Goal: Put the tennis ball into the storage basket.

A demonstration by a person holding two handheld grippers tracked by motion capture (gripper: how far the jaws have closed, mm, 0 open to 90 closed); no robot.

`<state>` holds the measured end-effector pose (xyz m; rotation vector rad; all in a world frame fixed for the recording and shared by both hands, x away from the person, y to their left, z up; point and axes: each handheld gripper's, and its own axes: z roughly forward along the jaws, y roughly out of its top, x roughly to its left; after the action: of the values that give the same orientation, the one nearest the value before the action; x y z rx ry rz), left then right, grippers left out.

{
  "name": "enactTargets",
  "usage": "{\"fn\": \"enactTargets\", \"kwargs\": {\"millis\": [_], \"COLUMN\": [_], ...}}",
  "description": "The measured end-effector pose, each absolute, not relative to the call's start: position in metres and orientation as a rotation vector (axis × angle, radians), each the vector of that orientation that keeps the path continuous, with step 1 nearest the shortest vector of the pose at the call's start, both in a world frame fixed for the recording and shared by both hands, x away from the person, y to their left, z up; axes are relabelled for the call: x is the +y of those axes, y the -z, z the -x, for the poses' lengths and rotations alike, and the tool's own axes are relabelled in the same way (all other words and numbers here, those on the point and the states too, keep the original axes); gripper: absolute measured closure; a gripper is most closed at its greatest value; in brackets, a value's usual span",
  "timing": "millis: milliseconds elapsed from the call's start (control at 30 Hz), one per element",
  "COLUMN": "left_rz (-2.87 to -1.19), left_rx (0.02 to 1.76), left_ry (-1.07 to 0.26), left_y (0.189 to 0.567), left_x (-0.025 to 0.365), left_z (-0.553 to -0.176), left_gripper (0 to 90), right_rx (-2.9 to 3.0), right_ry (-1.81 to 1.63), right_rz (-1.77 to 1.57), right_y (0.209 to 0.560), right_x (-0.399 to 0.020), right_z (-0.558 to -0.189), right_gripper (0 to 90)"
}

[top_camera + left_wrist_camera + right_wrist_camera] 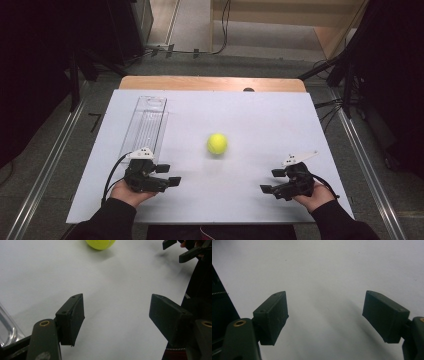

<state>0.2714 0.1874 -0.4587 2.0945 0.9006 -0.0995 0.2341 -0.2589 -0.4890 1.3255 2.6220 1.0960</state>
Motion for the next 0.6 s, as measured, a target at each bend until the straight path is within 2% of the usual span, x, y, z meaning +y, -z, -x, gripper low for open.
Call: {"fn": "enactTargets", "kwargs": {"millis": [600], "left_rz": [-2.096], "left_rx": [0.879], "left_ry": [0.074], "left_y": [0.454], "left_x": [0.169], "left_z": [-0.276], "left_gripper": [28.9], "right_rx": [2.625], "right_ry": [-1.093], "right_rz": [-1.326], "right_y": [0.490], "right_x": [-0.259], "right_z": [-0.234], "right_gripper": [18.5]}}
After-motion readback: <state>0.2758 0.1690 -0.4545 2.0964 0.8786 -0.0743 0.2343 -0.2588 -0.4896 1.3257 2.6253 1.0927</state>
